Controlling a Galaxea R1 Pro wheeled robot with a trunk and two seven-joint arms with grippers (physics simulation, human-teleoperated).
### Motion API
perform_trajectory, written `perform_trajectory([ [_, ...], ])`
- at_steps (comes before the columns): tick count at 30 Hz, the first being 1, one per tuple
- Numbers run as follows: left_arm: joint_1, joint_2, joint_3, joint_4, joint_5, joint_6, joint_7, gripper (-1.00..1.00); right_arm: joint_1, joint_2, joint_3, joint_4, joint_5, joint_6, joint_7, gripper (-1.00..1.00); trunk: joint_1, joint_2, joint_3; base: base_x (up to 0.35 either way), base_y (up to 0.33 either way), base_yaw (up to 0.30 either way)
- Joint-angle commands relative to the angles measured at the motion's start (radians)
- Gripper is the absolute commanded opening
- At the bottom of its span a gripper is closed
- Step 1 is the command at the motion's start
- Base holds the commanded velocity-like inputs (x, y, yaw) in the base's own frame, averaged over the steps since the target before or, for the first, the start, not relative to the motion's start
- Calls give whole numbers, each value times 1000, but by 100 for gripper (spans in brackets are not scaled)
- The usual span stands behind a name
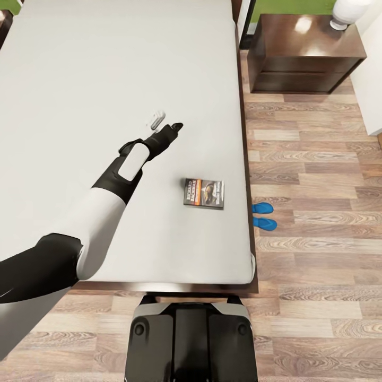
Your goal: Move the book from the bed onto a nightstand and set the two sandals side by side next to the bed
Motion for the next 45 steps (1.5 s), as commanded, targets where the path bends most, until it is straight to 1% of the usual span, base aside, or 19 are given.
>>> perform_trajectory([
  [1, 0, 0, -3, -1, 11, 1, 7, 100, 0, 0, -8, 2, 10, -4, -3, 100, 0, -2, -3, 0, 0, 0],
  [11, 0, -9, -4, 15, 11, -1, 7, 100, 0, 0, -8, 2, 10, -3, -3, 100, 0, -2, -19, 0, 0, 0],
  [29, 2, -17, -3, 22, 12, -1, 5, 100, 0, -1, -9, 2, 10, -3, -3, 100, 0, -2, -47, 0, 0, 0],
  [32, 3, -18, -3, 22, 16, -1, 3, 100, 0, -1, -10, 2, 10, -3, -3, 100, 0, -2, -52, 0, 0, 0],
  [36, 5, -19, -6, 23, 34, -1, -1, 100, 0, -1, -10, 2, 10, -4, -3, 100, 0, -2, -55, 0, 0, 0],
  [45, 5, -19, -10, 58, 42, -2, -6, 100, 0, -2, -10, 2, 10, -4, -3, 100, 0, -2, -57, 0, 0, 0],
])
